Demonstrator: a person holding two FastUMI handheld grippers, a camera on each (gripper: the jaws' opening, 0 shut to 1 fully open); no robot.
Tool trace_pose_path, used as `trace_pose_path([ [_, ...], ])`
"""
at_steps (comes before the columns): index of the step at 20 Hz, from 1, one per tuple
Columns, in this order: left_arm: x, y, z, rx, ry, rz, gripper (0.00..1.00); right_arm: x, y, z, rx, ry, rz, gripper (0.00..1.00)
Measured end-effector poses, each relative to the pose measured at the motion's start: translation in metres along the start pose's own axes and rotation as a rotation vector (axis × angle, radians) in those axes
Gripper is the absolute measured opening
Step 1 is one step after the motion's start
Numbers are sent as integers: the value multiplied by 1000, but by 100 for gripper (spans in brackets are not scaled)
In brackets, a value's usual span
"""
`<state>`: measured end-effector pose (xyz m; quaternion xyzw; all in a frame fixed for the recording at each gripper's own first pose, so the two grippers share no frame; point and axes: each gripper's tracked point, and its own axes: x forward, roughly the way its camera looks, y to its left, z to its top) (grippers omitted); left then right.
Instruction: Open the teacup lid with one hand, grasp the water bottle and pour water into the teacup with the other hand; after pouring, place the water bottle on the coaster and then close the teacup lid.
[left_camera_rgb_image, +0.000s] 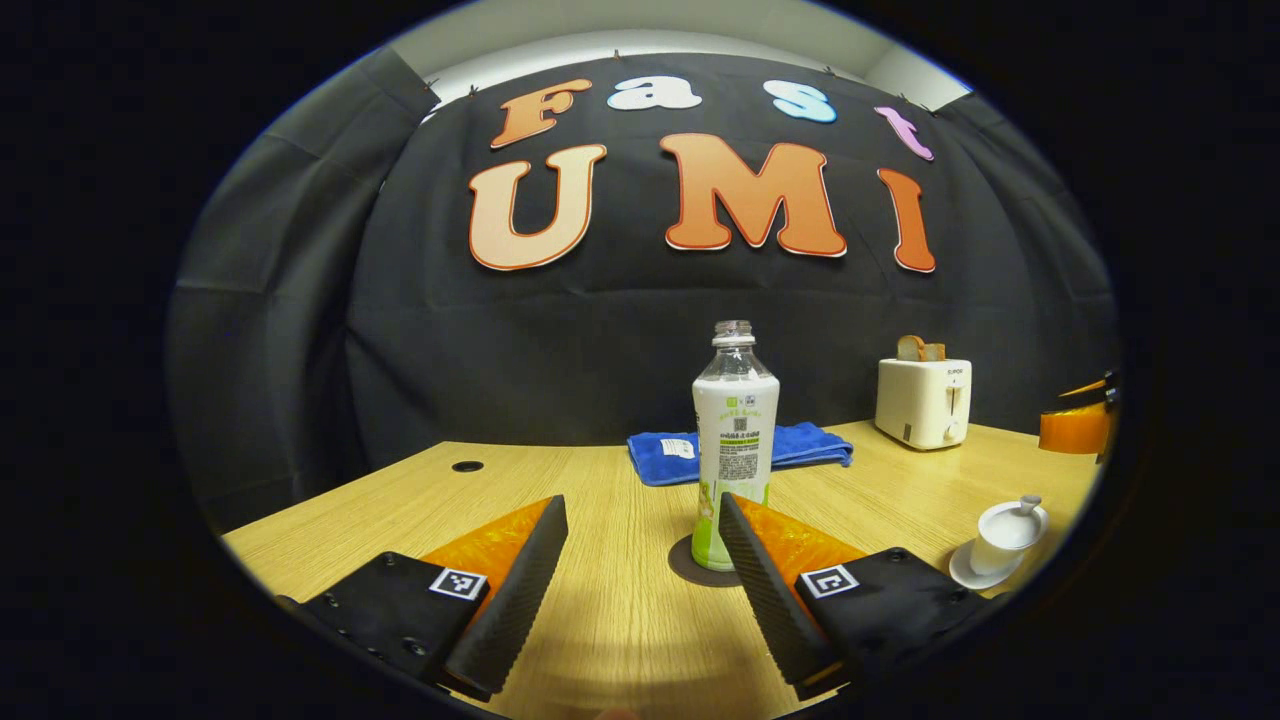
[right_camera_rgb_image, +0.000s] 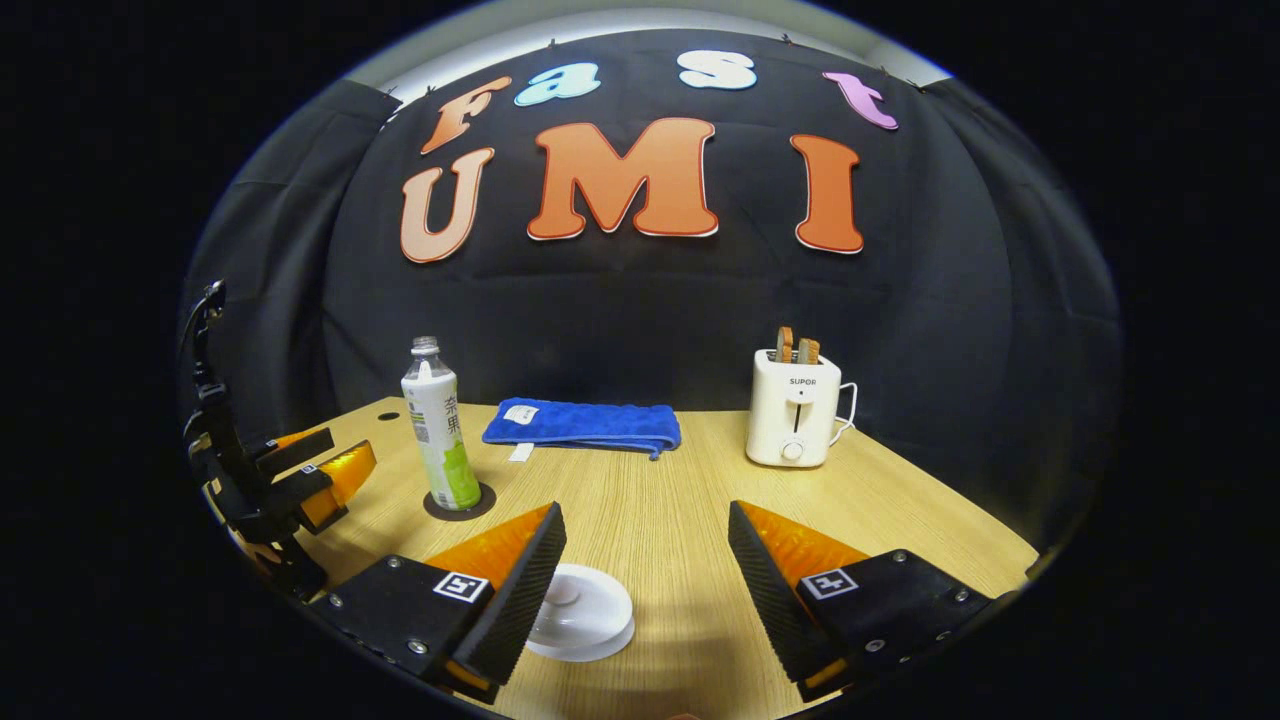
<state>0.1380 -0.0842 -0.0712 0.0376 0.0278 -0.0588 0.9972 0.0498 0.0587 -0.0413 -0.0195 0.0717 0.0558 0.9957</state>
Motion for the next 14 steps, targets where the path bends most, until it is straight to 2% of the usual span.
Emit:
trace_pose_path([
  [9,2,5,-9,-1,21,17,98,0,-1,1,1,-2,-3,98],
  [14,0,4,-5,9,-4,24,98,-1,-3,1,13,-2,-11,98],
])
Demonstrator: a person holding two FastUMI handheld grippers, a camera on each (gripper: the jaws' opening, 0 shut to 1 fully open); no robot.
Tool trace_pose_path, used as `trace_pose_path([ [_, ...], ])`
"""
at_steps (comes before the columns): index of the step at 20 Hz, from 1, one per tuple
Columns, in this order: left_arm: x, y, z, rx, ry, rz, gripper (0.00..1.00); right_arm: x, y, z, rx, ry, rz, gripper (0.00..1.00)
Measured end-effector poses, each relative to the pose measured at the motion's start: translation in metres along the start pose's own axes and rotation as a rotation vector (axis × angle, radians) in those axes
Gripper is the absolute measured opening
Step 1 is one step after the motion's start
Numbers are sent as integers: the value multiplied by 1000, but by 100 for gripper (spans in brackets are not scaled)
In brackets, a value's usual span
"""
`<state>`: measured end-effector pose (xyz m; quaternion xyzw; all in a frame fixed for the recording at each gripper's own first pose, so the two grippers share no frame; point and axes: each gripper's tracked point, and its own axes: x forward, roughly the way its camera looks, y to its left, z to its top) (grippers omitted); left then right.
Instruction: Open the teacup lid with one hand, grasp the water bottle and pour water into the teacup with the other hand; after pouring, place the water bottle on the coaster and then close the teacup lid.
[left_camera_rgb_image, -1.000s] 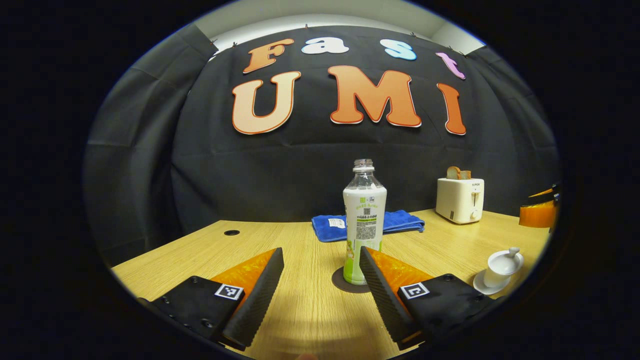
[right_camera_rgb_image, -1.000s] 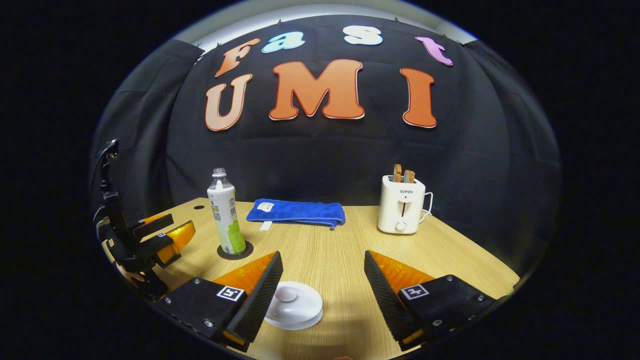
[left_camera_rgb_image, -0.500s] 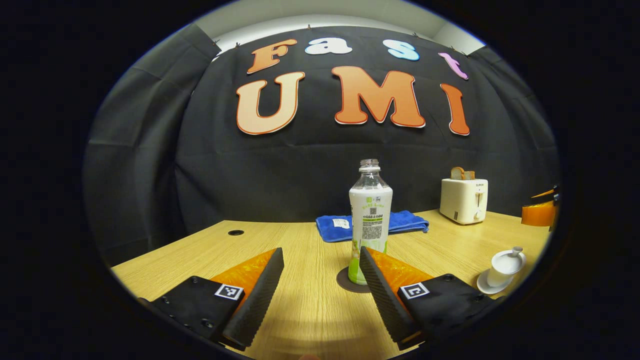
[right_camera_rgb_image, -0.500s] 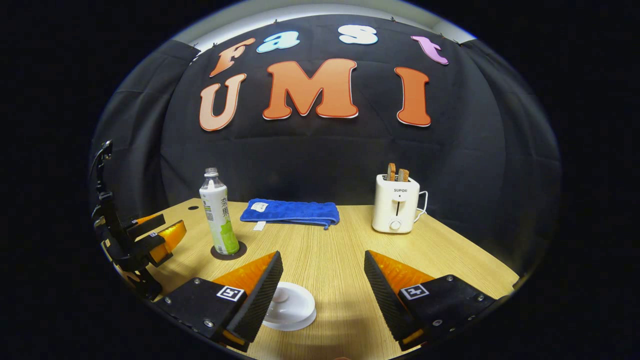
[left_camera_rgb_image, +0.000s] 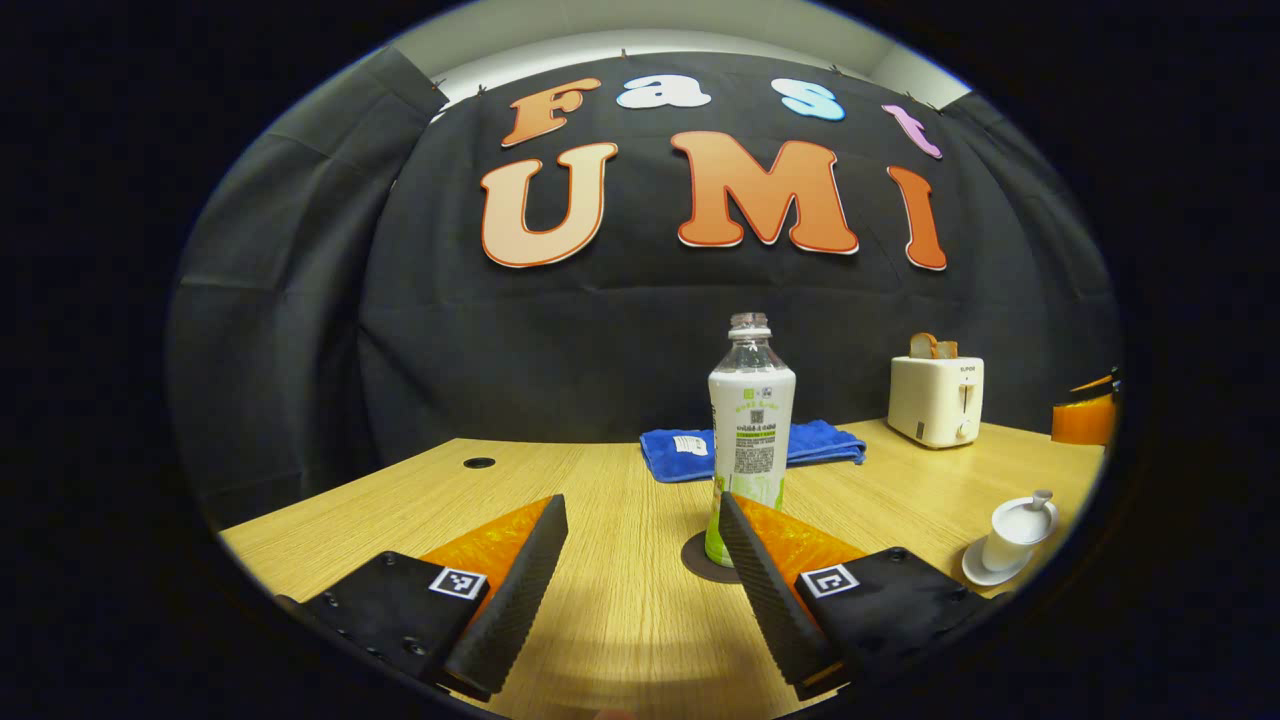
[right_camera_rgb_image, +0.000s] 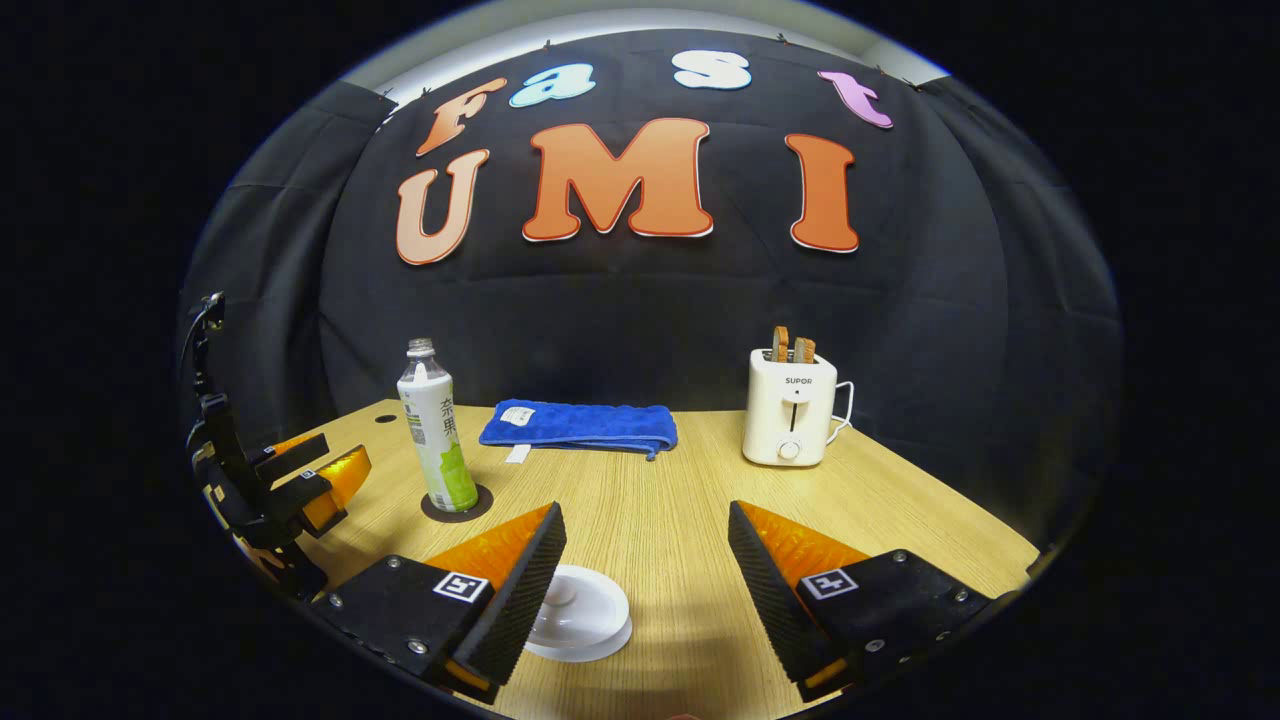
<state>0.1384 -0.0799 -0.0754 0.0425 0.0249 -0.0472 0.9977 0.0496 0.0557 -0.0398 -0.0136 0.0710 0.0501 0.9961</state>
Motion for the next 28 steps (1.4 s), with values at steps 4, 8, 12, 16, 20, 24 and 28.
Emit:
trace_pose_path([
  [4,0,0,0,1,-1,-4,98,-1,0,3,7,-9,-2,98],
  [8,0,0,1,1,0,-4,98,-1,-5,3,-23,-17,-13,97],
  [12,0,-1,0,2,0,-3,98,-1,-10,3,-10,-15,-19,98],
  [16,0,0,0,1,-1,-3,98,-2,-14,4,-1,-16,-29,98],
  [20,0,0,0,2,0,-1,98,-3,-14,4,0,-14,-30,98],
  [24,-1,-7,0,-7,0,-30,98,-3,-14,3,0,-12,-29,98],
  [28,-1,-7,1,1,-4,-32,98,-3,-14,3,3,-9,-28,98],
])
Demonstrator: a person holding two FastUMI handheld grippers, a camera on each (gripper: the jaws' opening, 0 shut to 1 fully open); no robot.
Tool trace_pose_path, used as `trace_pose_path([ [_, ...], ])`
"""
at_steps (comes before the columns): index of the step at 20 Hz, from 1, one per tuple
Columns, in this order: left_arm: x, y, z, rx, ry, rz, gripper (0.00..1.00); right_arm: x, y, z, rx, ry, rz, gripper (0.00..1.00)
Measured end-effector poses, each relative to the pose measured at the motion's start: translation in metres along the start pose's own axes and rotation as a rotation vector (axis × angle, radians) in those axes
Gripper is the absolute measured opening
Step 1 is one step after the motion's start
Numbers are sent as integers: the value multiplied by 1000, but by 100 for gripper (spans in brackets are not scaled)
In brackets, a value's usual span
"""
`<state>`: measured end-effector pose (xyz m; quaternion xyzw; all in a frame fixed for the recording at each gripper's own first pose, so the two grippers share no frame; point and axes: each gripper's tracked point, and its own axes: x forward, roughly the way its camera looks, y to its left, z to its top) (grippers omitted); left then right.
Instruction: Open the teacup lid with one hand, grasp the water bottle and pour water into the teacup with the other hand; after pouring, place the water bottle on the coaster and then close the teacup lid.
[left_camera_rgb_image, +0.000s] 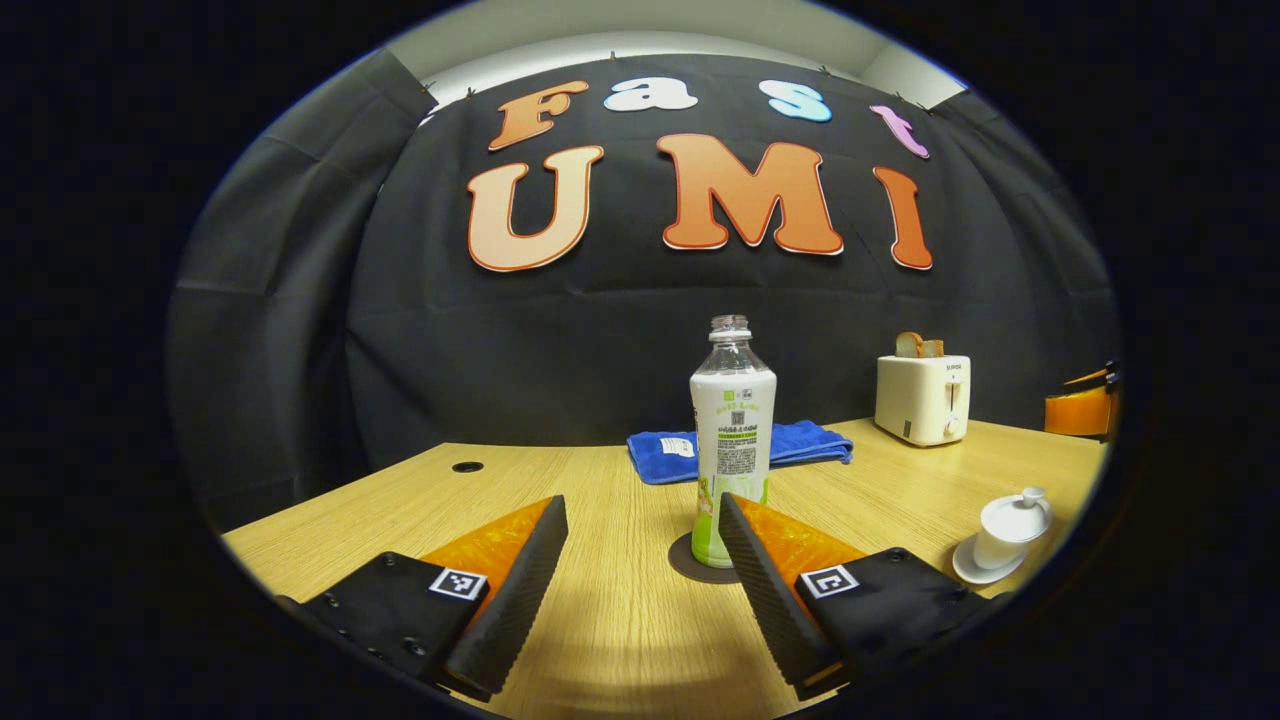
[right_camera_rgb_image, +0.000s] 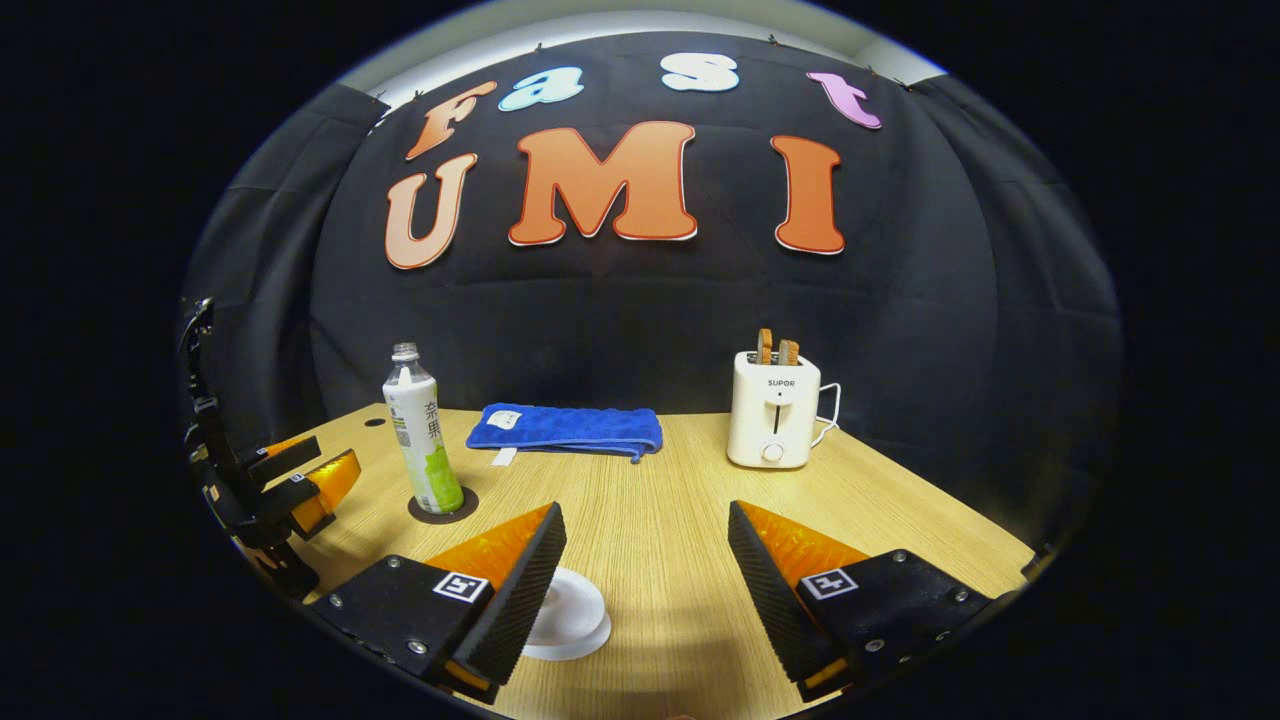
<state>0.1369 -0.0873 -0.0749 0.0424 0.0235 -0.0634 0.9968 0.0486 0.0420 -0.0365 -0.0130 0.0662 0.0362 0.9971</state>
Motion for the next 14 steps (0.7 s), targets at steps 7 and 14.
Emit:
trace_pose_path([
  [7,0,0,0,1,1,0,98,0,-2,0,6,3,-6,98],
  [14,0,1,-1,0,1,-1,98,0,-1,-1,7,3,-2,98],
])
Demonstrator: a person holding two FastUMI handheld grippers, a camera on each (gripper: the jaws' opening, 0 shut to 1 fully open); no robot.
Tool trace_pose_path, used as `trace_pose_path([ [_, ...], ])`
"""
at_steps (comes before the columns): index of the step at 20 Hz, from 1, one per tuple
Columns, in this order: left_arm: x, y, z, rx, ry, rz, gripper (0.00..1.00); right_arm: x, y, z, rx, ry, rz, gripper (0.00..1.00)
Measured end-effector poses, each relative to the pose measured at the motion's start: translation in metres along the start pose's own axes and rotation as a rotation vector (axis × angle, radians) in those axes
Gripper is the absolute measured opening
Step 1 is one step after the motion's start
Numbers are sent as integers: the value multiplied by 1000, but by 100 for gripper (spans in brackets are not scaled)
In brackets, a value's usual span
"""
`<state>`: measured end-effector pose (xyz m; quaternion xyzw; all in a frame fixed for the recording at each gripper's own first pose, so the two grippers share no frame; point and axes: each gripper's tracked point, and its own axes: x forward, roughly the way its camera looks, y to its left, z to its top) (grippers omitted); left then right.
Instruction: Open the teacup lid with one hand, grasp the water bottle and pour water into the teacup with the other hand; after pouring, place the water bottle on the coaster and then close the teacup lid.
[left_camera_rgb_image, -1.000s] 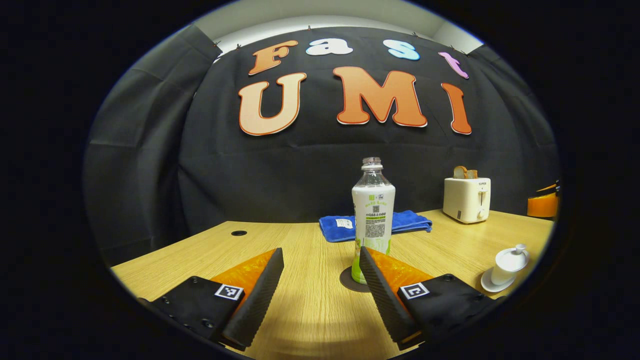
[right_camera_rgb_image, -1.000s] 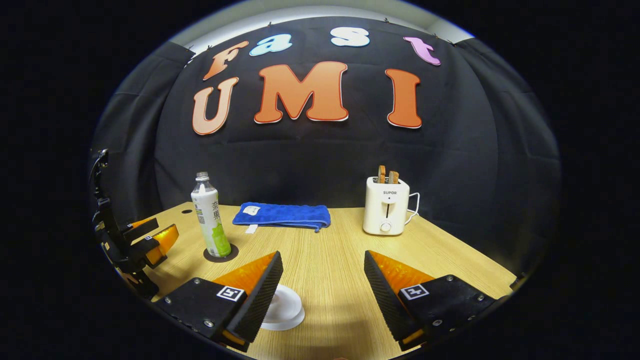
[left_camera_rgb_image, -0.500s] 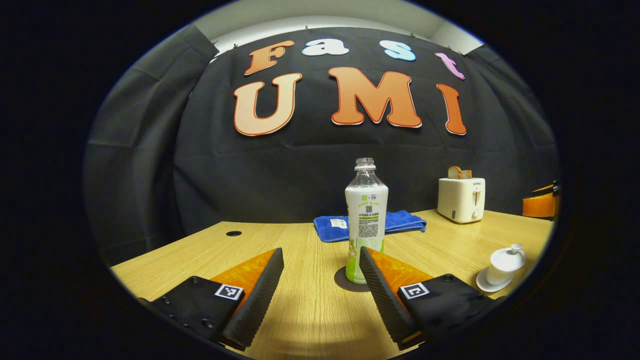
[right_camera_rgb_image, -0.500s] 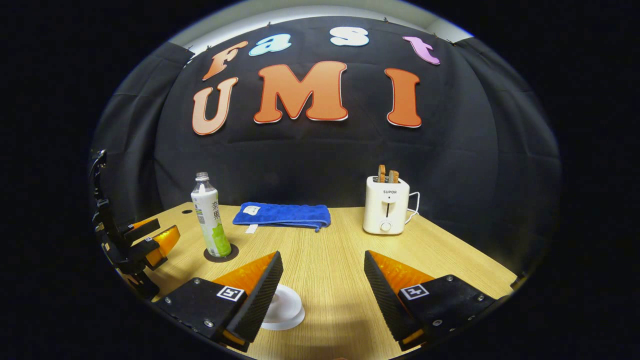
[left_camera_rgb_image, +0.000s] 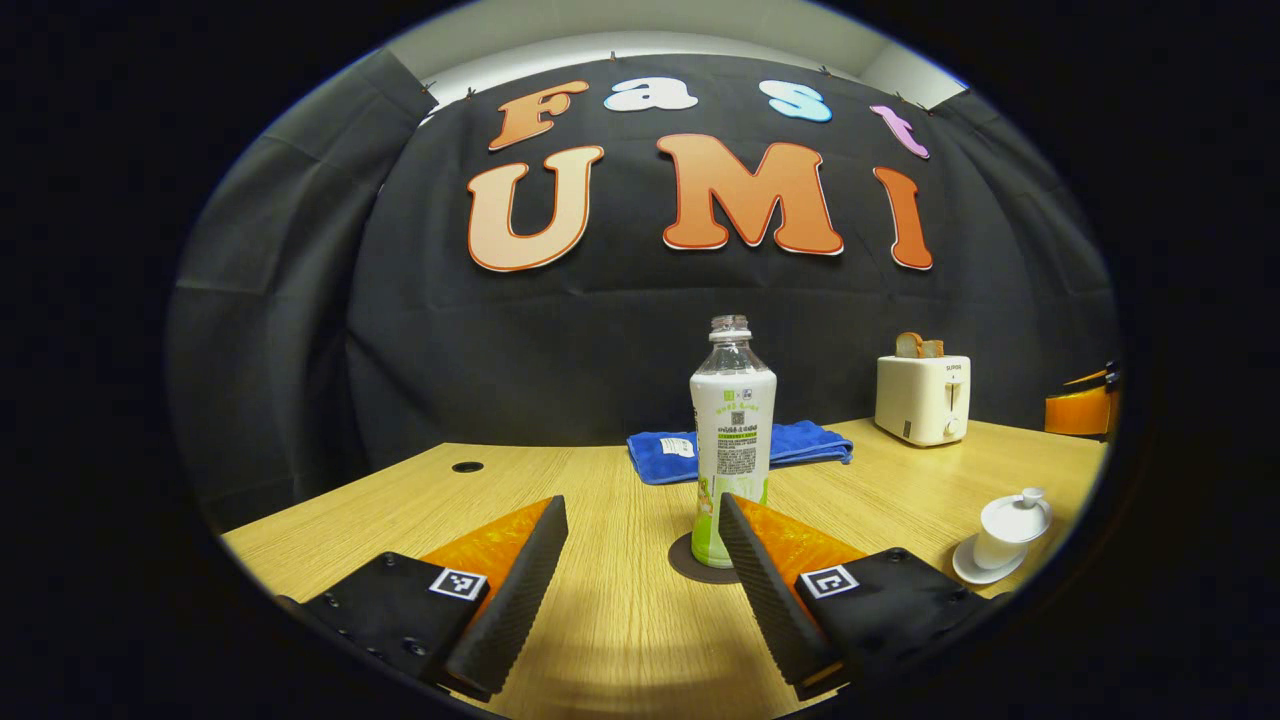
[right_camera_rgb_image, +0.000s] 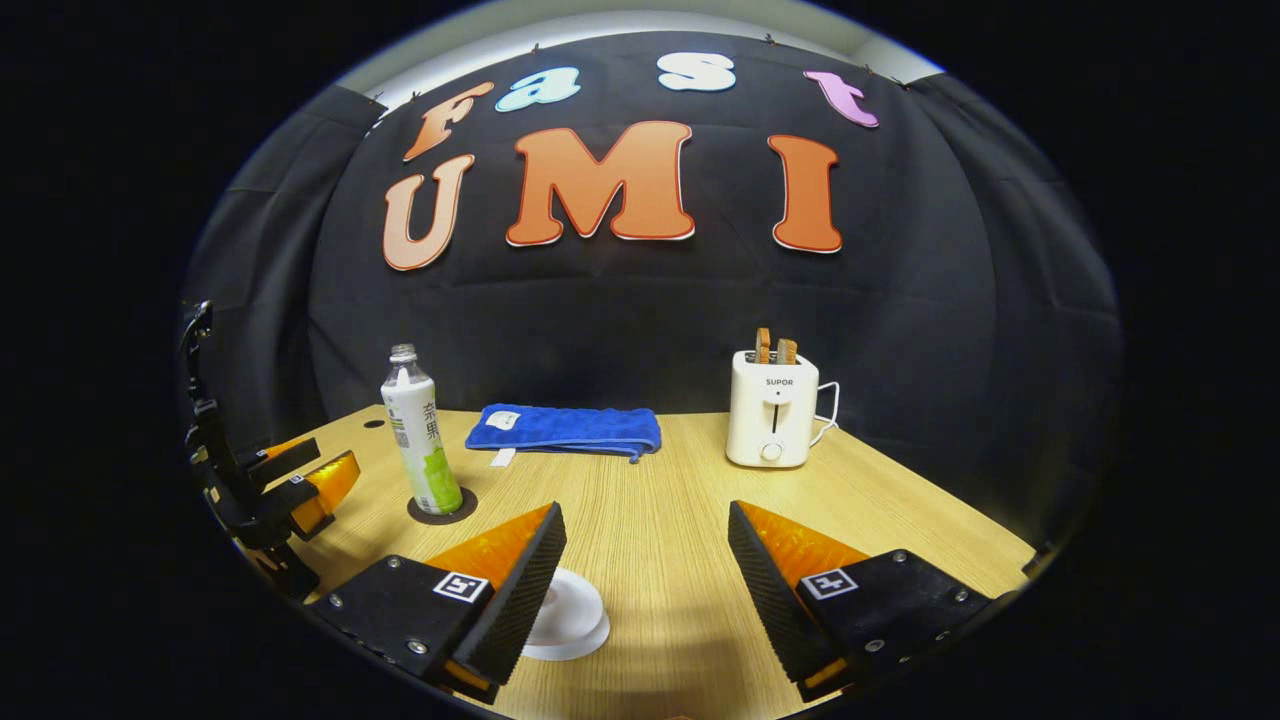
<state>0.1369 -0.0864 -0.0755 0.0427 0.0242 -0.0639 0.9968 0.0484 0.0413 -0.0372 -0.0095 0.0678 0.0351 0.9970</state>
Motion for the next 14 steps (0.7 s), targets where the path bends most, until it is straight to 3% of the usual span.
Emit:
trace_pose_path([
  [14,0,-1,0,0,0,0,98,0,-1,0,-4,1,2,98],
])
